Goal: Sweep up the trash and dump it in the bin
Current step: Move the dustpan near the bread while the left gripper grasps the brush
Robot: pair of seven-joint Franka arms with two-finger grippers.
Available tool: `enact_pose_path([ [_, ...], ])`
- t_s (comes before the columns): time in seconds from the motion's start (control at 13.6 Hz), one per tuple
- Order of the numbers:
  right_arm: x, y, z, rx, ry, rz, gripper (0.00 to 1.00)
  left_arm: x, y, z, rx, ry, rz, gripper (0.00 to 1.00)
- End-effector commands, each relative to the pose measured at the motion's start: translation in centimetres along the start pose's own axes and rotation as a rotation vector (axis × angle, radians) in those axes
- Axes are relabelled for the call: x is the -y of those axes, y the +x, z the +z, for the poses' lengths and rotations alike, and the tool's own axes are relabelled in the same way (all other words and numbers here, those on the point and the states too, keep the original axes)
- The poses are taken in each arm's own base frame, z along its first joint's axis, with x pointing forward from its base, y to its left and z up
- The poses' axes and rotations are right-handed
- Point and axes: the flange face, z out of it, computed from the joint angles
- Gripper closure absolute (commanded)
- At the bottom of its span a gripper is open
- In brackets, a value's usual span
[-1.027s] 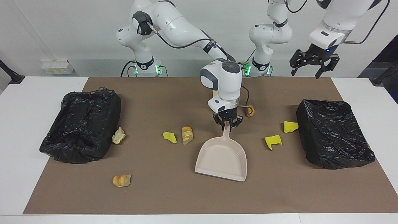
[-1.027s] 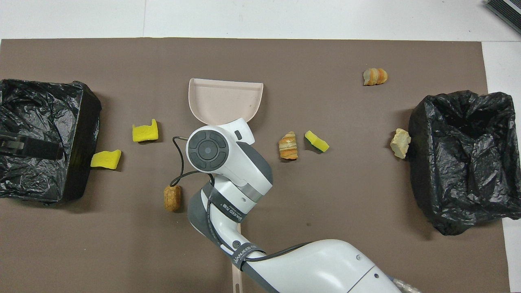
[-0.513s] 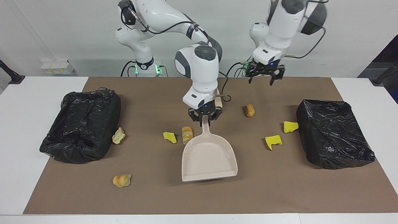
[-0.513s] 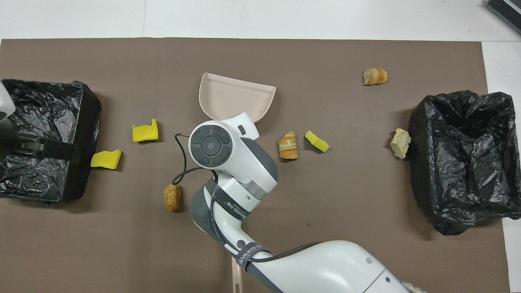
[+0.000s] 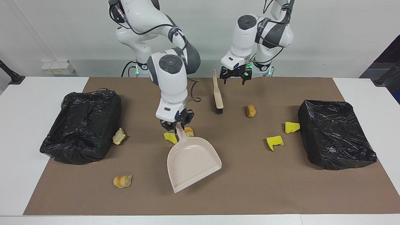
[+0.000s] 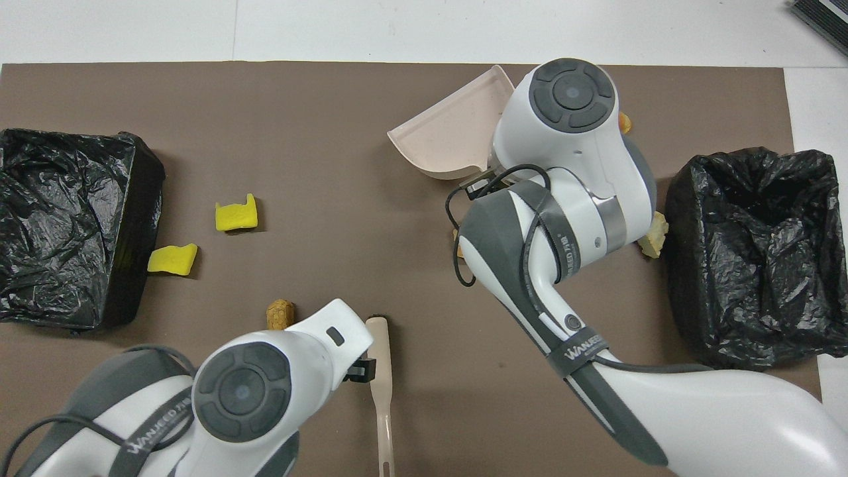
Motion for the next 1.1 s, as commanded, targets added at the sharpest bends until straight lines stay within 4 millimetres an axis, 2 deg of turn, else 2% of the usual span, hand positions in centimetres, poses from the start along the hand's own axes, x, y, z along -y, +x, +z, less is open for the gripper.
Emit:
enact_pose_path([
  [0.0, -2.5, -2.3, 0.8, -0.003, 0.018, -0.122, 1.0, -2.0, -3.9, 4.2, 0.005, 0.006, 0.017, 0.0],
  [0.15, -3.5, -3.3, 1.5, 0.008, 0.022, -0.206, 1.0, -3.7, -6.2, 6.2, 0.003, 0.011, 0.029, 0.0],
  [0.29, -2.8, -4.1, 1.6, 0.037, 0.047, -0.246, 1.0, -6.0, -8.0, 8.9, -0.002, 0.012, 0.009, 0.0],
  [0.44, -2.8, -4.5, 2.0, 0.038, 0.081, -0.266, 1.0, -6.6, -8.2, 9.3, -0.013, -0.001, -0.01, 0.0],
  [0.59, -2.6, -4.7, 2.1, 0.019, 0.122, -0.311, 1.0, -7.6, -9.9, 10.7, 0.005, 0.009, -0.03, 0.07],
  [0.66, -2.7, -4.7, 2.2, 0.018, 0.124, -0.315, 1.0, -7.6, -9.9, 10.7, 0.007, 0.012, -0.037, 0.15],
  [0.73, -2.7, -4.7, 2.2, 0.018, 0.125, -0.317, 1.0, -7.6, -9.9, 10.7, 0.009, 0.014, -0.039, 0.32],
  [0.81, -2.7, -4.7, 2.1, 0.019, 0.126, -0.319, 1.0, -7.5, -9.8, 10.7, 0.008, 0.012, -0.031, 0.54],
  [0.95, -2.7, -4.6, 2.0, 0.01, 0.123, -0.319, 1.0, -7.6, -9.5, 10.6, 0.01, 0.014, -0.028, 0.92],
  [1.03, -2.8, -4.6, 1.8, 0.009, 0.121, -0.318, 1.0, -7.5, -9.4, 10.7, 0.016, 0.021, -0.033, 1.0],
])
